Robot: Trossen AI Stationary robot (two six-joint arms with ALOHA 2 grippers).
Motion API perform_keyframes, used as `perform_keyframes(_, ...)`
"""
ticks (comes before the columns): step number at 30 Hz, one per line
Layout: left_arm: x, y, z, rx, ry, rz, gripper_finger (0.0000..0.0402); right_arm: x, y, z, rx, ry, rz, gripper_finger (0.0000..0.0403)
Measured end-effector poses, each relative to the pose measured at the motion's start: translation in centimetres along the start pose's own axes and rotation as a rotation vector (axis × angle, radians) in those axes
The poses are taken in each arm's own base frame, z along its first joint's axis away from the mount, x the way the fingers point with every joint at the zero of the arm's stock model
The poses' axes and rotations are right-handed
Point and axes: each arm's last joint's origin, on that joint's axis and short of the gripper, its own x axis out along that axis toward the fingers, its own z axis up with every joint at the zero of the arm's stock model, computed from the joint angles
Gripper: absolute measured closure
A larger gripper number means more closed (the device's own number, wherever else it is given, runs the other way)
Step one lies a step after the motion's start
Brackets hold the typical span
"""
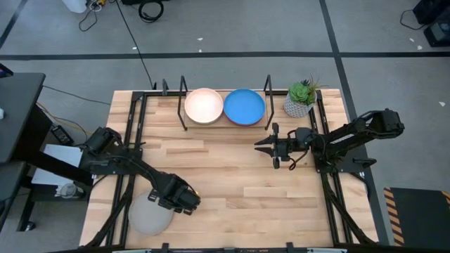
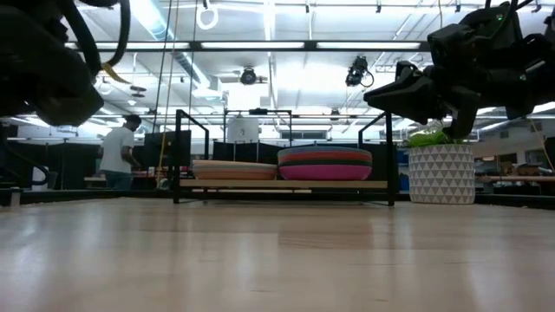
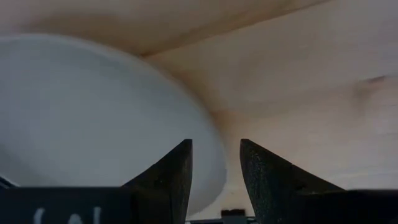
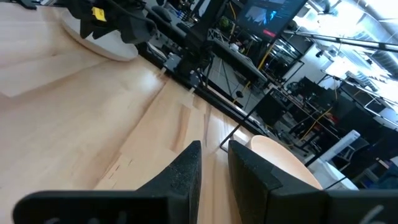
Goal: Place and stack plates onto a shelf
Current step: Stack the gray plate on top of the light orange plate on the shelf
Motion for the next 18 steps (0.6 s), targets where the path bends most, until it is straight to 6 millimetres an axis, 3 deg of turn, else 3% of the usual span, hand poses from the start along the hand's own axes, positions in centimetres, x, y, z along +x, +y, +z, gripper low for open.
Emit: perform_keyframes(18,1.7,-0.5,0.5,-0.007,-0.015,0.032,0.0261,0.0,0.1,-0.1,0.000,0.007,0.006,0.0317)
